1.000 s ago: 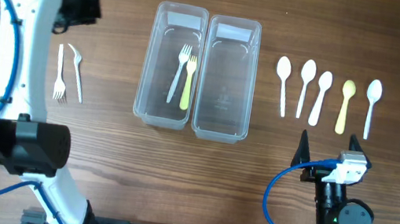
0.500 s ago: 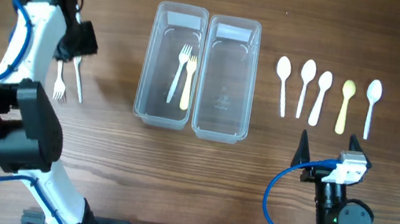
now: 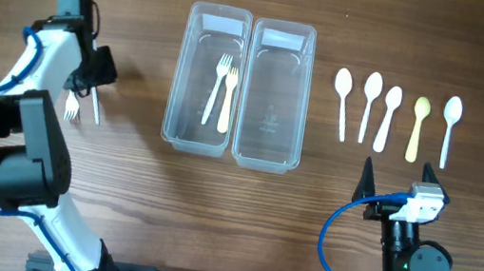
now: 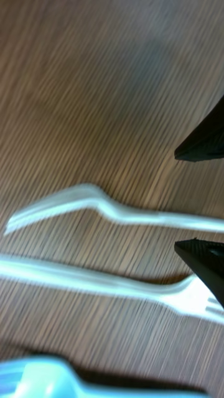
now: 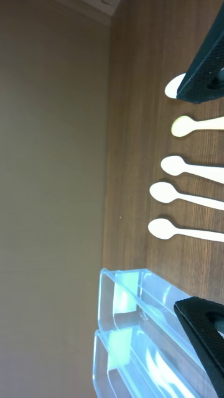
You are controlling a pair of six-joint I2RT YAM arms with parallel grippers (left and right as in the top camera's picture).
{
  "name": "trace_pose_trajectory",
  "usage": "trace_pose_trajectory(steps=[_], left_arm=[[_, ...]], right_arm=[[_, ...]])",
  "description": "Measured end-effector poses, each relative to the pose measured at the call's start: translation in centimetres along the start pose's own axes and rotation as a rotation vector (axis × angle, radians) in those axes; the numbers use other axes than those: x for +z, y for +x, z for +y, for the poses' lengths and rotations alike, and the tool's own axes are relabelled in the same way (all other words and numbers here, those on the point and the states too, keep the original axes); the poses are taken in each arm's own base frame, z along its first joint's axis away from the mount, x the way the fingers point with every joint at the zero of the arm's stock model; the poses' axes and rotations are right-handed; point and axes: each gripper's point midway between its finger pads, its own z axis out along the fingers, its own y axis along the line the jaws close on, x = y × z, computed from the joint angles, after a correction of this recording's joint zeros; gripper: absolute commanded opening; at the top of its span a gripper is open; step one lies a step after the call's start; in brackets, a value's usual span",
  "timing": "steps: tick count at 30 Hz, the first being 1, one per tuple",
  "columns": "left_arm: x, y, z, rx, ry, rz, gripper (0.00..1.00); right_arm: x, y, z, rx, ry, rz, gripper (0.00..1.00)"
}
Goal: Pack container
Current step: 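Grasp the bent white fork with the left gripper, then place the bent white fork into the left container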
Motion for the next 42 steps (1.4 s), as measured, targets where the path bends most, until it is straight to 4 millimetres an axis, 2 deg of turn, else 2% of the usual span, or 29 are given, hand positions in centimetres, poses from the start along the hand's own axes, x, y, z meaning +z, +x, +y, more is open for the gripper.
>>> trace_pose_trajectory(steps=[5, 12, 18, 20, 22, 26, 33, 36, 38, 39, 40, 42], left_arm=[[0.3, -0.9, 2.3, -0.064, 0.003, -0.016, 0.38], [0.4, -1.8, 0.9, -0.049, 0.093, -0.04, 0.38], [3.0, -0.6, 0.7, -0.042, 0.089, 0.023, 0.38], [3.5, -0.8, 0.5, -0.037, 0.091, 0.019, 0.34], [3.5, -0.8, 0.5, -0.032, 0.09, 0.017, 0.19], [3.7, -1.0, 0.4, -0.026, 0.088, 0.014, 0.05], [3.3, -1.0, -0.5, -0.009, 0.096, 0.034, 0.04], [2.4, -1.0, -0.7, -0.003, 0.097, 0.071, 0.04], [0.6, -2.4, -1.1, -0.003, 0.105, 0.054, 0.04], [-0.9, -3.5, -1.3, -0.005, 0.11, 0.041, 0.04], [-3.1, -5.4, -1.8, -0.008, 0.127, -0.02, 0.04], [-6.0, -6.0, -2.7, 0.002, 0.151, -0.035, 0.04]], right_arm=[[0.0, 0.0, 0.0, 0.0, 0.0, 0.0, 1.0], [0.0, 0.0, 0.0, 0.0, 0.0, 0.0, 1.0], [0.0, 0.0, 0.0, 0.0, 0.0, 0.0, 1.0], [0.0, 0.0, 0.0, 0.0, 0.0, 0.0, 1.0], [0.0, 0.0, 0.0, 0.0, 0.0, 0.0, 1.0], [0.0, 0.0, 0.0, 0.0, 0.0, 0.0, 1.0], [0.0, 0.0, 0.0, 0.0, 0.0, 0.0, 1.0], [0.0, 0.0, 0.0, 0.0, 0.0, 0.0, 1.0], [0.0, 0.0, 0.0, 0.0, 0.0, 0.0, 1.0], [0.0, 0.0, 0.0, 0.0, 0.0, 0.001, 1.0], [0.0, 0.0, 0.0, 0.0, 0.0, 0.0, 1.0], [0.0, 0.0, 0.0, 0.0, 0.0, 0.0, 1.0]])
